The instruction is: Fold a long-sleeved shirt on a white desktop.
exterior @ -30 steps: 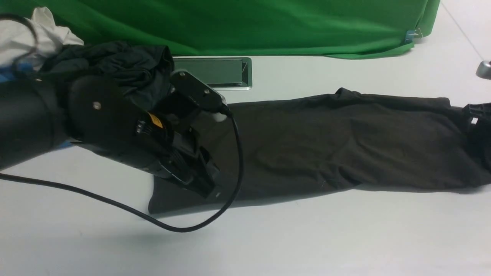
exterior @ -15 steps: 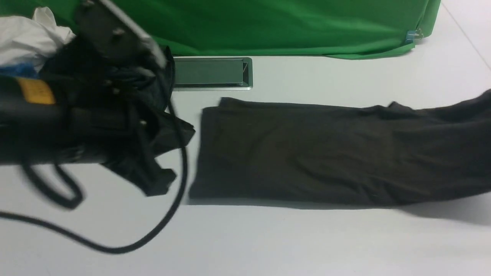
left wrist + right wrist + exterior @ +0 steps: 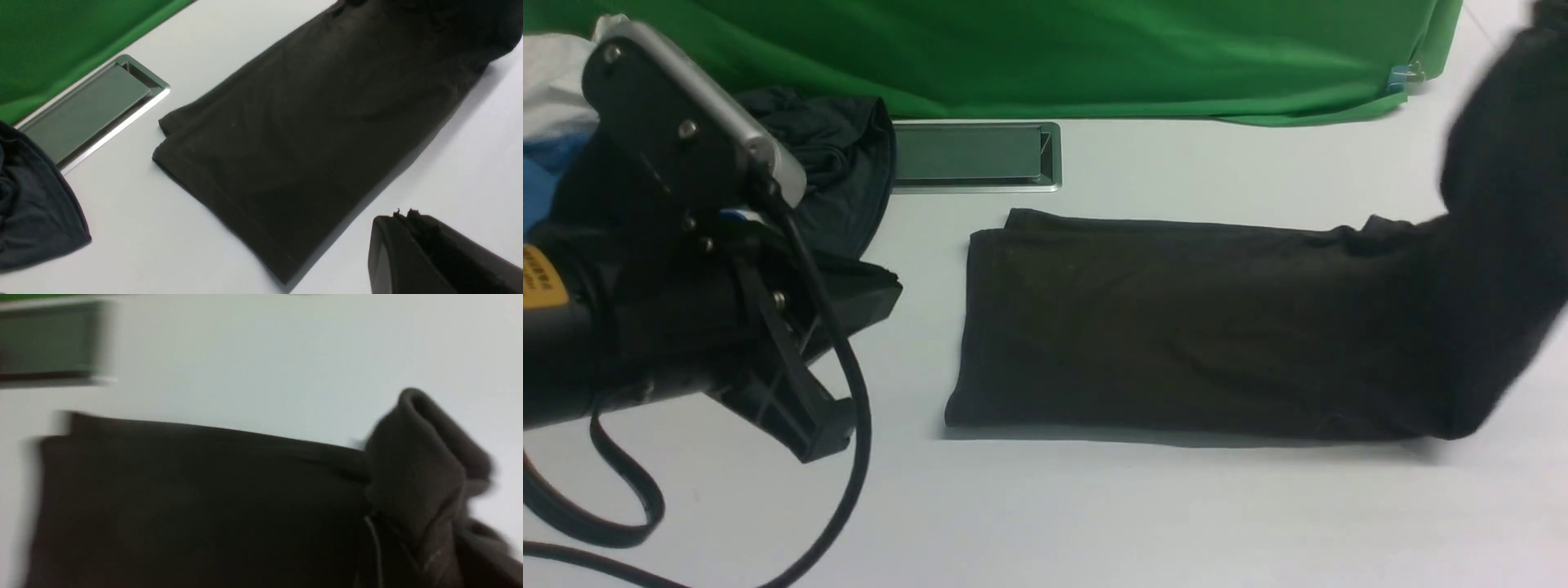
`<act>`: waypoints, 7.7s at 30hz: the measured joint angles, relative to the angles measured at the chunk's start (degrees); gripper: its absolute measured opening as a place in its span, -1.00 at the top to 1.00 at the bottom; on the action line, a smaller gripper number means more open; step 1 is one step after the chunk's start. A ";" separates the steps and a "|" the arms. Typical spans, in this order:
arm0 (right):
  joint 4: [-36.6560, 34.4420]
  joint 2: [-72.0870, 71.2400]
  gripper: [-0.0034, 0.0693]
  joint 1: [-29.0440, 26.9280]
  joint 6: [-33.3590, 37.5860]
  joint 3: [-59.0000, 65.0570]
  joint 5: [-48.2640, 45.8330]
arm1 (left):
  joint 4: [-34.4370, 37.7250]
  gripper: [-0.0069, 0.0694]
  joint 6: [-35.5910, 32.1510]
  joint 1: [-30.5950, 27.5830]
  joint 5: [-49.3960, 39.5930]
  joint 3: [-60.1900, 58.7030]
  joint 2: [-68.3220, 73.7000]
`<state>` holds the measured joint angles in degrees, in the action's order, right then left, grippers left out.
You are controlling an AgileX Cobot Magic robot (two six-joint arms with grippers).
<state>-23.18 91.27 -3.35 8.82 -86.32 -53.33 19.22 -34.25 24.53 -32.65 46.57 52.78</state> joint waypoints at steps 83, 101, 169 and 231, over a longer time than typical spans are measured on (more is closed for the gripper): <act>18.43 26.22 0.82 15.58 -4.89 -4.73 12.69 | 1.99 0.77 -4.11 0.00 9.53 0.04 6.94; 18.23 27.47 0.81 13.74 -4.09 -4.65 16.20 | 9.17 0.77 -4.66 0.00 26.03 -29.86 -35.72; 17.80 -91.07 0.82 8.08 -3.83 86.67 37.81 | 1.70 0.77 -4.72 0.00 24.73 -30.91 -43.06; 18.63 -91.30 0.57 6.99 -5.17 86.67 38.87 | 1.70 0.77 -4.71 0.00 24.88 -30.96 -42.55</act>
<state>-4.55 -0.02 3.64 3.66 0.35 -14.47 20.92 -38.96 24.53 -7.77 15.61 10.23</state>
